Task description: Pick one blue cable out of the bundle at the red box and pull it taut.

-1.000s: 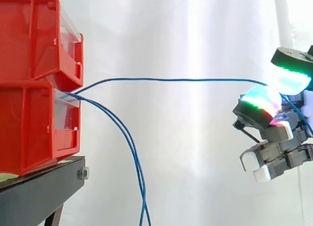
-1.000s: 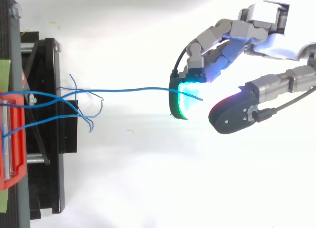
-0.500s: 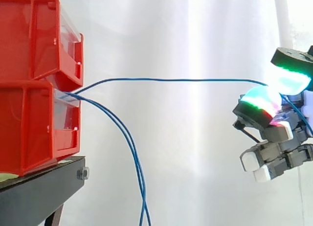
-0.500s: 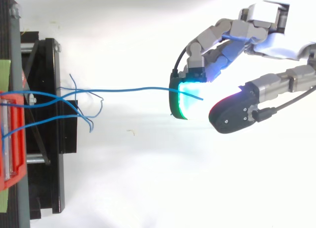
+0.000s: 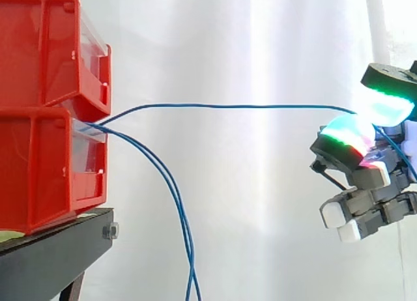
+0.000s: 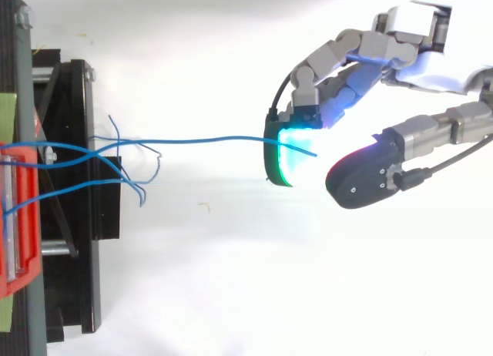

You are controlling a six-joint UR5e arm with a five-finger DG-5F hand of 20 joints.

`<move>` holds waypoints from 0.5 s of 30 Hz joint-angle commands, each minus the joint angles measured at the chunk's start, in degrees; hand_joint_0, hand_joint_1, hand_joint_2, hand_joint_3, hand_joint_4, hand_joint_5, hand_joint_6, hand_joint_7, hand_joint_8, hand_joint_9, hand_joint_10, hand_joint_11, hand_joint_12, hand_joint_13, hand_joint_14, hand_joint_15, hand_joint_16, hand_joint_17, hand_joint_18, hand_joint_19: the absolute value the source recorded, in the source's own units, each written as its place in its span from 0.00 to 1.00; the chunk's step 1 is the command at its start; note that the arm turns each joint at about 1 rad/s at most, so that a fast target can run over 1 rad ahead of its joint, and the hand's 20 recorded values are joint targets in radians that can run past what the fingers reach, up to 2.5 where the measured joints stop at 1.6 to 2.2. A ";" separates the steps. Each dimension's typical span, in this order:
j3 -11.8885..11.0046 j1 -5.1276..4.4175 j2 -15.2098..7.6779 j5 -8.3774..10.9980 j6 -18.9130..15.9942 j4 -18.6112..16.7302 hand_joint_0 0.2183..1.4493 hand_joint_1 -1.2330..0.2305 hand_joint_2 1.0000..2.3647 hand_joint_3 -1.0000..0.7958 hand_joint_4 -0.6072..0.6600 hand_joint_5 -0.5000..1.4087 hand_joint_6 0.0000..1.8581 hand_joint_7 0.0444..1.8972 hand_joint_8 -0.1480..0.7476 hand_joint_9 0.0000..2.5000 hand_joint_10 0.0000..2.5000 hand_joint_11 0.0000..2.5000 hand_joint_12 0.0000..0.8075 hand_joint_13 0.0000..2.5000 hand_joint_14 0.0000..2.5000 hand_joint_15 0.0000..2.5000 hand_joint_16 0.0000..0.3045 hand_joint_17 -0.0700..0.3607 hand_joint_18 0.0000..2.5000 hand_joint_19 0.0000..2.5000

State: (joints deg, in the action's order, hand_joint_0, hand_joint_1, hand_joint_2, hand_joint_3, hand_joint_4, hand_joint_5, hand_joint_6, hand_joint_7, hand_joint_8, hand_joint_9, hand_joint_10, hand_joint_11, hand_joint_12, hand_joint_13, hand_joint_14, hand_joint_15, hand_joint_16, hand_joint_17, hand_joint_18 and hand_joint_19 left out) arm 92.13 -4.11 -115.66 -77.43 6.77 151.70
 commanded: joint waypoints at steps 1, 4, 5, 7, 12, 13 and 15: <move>-0.02 -0.02 0.00 0.00 0.00 0.00 0.35 0.35 0.02 0.52 0.38 0.17 0.51 0.58 0.49 0.37 0.01 0.40 0.46 0.25 0.00 0.15 0.15 0.41 0.23 0.10; -0.02 0.07 0.00 0.00 0.00 0.00 0.35 0.35 0.02 0.52 0.38 0.16 0.51 0.58 0.49 0.37 0.01 0.40 0.46 0.25 0.01 0.15 0.15 0.41 0.23 0.10; 0.07 -0.02 0.00 0.00 0.00 0.00 0.35 0.35 0.02 0.52 0.38 0.16 0.51 0.58 0.49 0.37 0.01 0.40 0.46 0.25 0.01 0.15 0.15 0.41 0.23 0.10; -0.02 0.07 0.00 0.00 0.00 0.00 0.35 0.35 0.02 0.52 0.38 0.17 0.51 0.58 0.49 0.37 0.01 0.40 0.46 0.25 0.01 0.15 0.15 0.41 0.23 0.10; -0.02 -0.02 0.00 0.00 0.00 0.00 0.35 0.35 0.02 0.52 0.38 0.16 0.51 0.58 0.49 0.37 0.01 0.39 0.46 0.25 0.00 0.15 0.15 0.41 0.23 0.10; -0.02 -0.02 0.00 0.00 0.00 0.00 0.35 0.35 0.02 0.52 0.38 0.16 0.51 0.58 0.49 0.37 0.01 0.40 0.46 0.25 0.00 0.15 0.15 0.41 0.23 0.10; 0.07 0.07 0.00 0.00 0.00 0.00 0.35 0.35 0.02 0.52 0.38 0.16 0.51 0.58 0.49 0.37 0.01 0.40 0.46 0.25 0.01 0.15 0.15 0.41 0.23 0.10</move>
